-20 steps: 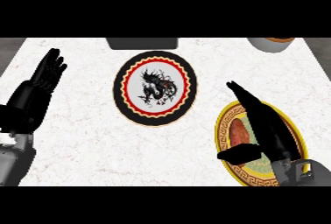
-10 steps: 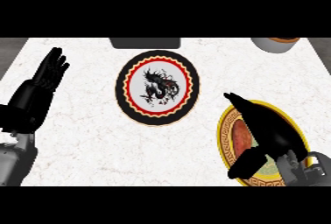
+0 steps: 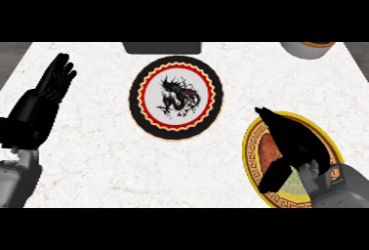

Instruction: Pick the sweet potato from the plate and place it in the plate

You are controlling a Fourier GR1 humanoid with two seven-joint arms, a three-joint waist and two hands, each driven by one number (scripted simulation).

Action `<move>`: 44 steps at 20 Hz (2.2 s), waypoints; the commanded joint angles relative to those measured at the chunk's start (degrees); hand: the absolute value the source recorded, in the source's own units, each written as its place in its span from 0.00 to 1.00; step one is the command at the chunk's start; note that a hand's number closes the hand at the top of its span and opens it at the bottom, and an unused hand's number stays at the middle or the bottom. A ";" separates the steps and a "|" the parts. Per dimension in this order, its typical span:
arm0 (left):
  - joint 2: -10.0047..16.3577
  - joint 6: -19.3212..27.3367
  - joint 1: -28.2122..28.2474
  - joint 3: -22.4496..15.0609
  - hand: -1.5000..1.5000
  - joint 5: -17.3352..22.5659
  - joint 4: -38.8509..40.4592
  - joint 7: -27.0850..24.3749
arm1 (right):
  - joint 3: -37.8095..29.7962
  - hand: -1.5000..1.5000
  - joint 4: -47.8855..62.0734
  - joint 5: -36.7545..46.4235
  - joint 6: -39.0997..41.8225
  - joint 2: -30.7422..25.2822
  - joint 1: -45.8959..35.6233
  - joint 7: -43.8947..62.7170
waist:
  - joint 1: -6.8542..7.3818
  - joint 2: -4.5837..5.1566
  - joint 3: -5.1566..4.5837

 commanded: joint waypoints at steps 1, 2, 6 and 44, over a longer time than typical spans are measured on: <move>-0.18 -1.09 -2.87 1.29 0.50 -0.17 2.12 0.57 | -0.88 0.00 3.41 -0.09 4.62 1.06 -1.09 6.18 | -0.22 0.11 0.02; -1.82 0.15 -1.98 -0.25 0.50 -0.87 0.87 1.45 | -0.76 0.00 6.34 1.53 3.37 0.06 0.67 2.62 | -0.14 0.13 0.05; -1.65 -2.24 2.82 1.69 0.50 -1.81 0.99 -3.32 | -1.22 0.00 5.57 3.84 2.93 2.20 3.49 2.72 | -0.07 0.05 0.03; -3.05 -6.93 3.73 8.63 0.50 -3.28 -1.17 0.81 | -2.22 1.00 -16.23 53.86 -15.60 9.49 35.04 17.36 | -2.65 -0.79 -0.16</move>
